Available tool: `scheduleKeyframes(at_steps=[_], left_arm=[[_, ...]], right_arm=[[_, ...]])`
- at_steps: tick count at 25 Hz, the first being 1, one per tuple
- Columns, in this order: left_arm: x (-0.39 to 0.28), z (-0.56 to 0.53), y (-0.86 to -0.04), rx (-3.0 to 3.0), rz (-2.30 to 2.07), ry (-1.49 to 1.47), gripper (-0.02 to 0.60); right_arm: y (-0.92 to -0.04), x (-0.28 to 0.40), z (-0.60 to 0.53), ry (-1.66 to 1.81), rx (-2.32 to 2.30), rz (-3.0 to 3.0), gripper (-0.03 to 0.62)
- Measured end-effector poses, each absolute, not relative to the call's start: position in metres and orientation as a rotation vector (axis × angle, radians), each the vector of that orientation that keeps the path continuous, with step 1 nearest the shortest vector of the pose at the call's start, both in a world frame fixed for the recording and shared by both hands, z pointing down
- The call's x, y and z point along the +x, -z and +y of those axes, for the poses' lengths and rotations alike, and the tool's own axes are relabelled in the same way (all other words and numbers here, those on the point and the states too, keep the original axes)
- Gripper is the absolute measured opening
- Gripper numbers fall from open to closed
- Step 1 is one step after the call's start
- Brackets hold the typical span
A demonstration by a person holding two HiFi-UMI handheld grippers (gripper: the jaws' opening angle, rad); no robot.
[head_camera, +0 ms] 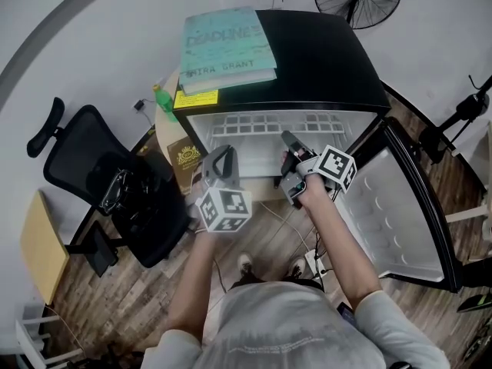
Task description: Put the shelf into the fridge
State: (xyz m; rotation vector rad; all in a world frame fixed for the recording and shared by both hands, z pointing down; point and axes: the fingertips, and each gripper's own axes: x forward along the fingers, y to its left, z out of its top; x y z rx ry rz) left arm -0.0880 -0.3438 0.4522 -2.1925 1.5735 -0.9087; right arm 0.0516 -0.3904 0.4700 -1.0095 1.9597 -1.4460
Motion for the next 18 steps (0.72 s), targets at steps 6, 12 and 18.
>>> scheduleKeyframes(at_steps=[6, 12, 18], left_arm=[[-0.084, -0.322, -0.447, -2.282, 1.555, 0.828, 0.031], [-0.074, -0.295, -0.435, -2.442, 1.550, 0.688, 0.031], [-0.064, -0.268, -0.411, -2.566, 1.499, 0.545, 0.031]], right_arm=[[-0.475, 0.061, -0.352, 1.440, -1.069, 2.036, 0.064], [-0.461, 0.076, -0.310, 1.129, -1.312, 2.416, 0.018], [-0.436, 0.094, -0.274, 0.556, -1.577, 2.800, 0.015]])
